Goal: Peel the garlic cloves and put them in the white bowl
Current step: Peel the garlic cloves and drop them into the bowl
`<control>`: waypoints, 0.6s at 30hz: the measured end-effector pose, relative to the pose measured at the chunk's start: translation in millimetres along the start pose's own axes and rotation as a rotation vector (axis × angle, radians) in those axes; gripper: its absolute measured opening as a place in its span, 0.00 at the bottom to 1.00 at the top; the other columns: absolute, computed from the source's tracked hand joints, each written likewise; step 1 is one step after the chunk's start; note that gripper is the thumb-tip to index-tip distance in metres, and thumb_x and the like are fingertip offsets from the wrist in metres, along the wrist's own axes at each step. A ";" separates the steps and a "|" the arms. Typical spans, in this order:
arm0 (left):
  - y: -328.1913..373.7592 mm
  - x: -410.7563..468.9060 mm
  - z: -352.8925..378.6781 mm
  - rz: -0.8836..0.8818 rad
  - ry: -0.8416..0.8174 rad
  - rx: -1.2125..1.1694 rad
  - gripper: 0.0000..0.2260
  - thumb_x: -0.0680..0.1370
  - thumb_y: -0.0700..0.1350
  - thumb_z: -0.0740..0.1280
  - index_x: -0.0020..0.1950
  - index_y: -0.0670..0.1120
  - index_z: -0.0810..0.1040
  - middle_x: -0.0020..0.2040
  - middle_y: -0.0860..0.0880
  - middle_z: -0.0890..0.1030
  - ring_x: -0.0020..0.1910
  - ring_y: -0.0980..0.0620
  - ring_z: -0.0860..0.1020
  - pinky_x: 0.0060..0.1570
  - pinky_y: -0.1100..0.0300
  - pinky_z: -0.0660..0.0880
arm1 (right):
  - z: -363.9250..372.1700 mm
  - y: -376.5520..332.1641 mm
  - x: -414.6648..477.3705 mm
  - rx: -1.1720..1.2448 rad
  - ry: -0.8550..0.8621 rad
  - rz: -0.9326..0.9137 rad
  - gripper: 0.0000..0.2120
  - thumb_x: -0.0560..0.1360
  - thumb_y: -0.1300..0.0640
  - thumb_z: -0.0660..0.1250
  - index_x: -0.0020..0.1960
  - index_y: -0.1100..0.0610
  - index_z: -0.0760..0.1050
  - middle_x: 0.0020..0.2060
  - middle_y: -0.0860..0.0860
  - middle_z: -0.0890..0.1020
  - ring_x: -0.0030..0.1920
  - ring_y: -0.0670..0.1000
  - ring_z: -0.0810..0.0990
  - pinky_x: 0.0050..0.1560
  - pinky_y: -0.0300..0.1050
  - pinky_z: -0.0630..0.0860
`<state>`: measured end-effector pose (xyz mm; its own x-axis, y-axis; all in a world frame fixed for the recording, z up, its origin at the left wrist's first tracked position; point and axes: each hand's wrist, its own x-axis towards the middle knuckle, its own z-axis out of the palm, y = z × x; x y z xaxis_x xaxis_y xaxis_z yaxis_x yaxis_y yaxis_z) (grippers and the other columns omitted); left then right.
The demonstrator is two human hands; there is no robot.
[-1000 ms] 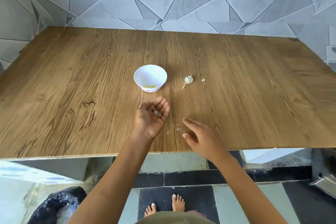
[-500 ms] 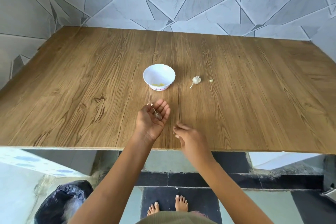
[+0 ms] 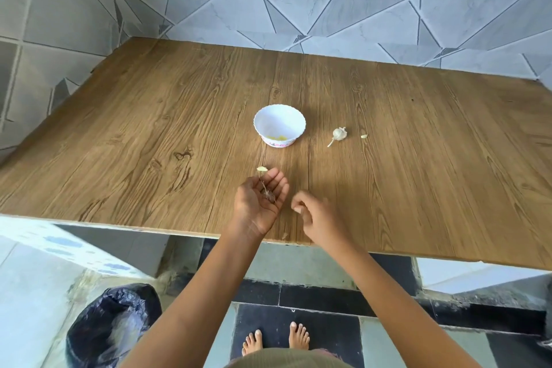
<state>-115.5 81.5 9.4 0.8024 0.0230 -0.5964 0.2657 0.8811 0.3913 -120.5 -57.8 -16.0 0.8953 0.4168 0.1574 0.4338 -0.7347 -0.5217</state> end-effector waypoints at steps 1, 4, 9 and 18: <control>-1.8 -1.1 0.2 -0.004 0.010 0.001 0.19 0.82 0.44 0.51 0.46 0.36 0.78 0.37 0.42 0.82 0.44 0.47 0.79 0.48 0.56 0.76 | -7.3 0.9 4.7 0.090 0.019 0.033 0.08 0.73 0.72 0.62 0.45 0.61 0.76 0.37 0.48 0.76 0.34 0.40 0.72 0.33 0.30 0.66; -7.5 -4.7 5.5 -0.027 0.023 0.000 0.18 0.82 0.43 0.51 0.46 0.37 0.78 0.39 0.42 0.81 0.42 0.47 0.79 0.45 0.56 0.76 | -28.5 -5.8 19.5 0.219 0.040 -0.024 0.06 0.74 0.70 0.64 0.43 0.61 0.77 0.35 0.42 0.77 0.36 0.38 0.74 0.37 0.29 0.67; -12.3 -8.1 19.7 -0.064 0.038 -0.021 0.16 0.81 0.41 0.52 0.39 0.39 0.74 0.27 0.46 0.77 0.23 0.54 0.75 0.21 0.68 0.72 | -29.1 -20.6 31.9 0.096 0.068 -0.247 0.09 0.68 0.70 0.70 0.45 0.60 0.81 0.38 0.50 0.83 0.38 0.48 0.81 0.42 0.42 0.78; -14.5 -3.5 19.2 -0.071 0.012 -0.030 0.17 0.82 0.43 0.52 0.40 0.39 0.75 0.24 0.48 0.77 0.21 0.56 0.75 0.23 0.68 0.72 | -20.5 -13.5 33.6 0.124 0.094 -0.251 0.12 0.70 0.70 0.65 0.48 0.58 0.81 0.44 0.52 0.84 0.42 0.51 0.82 0.43 0.46 0.79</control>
<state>-111.9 59.6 19.3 0.7758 -0.0345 -0.6300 0.3052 0.8944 0.3269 -94.1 -44.9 13.6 0.7696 0.5218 0.3680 0.6322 -0.5416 -0.5541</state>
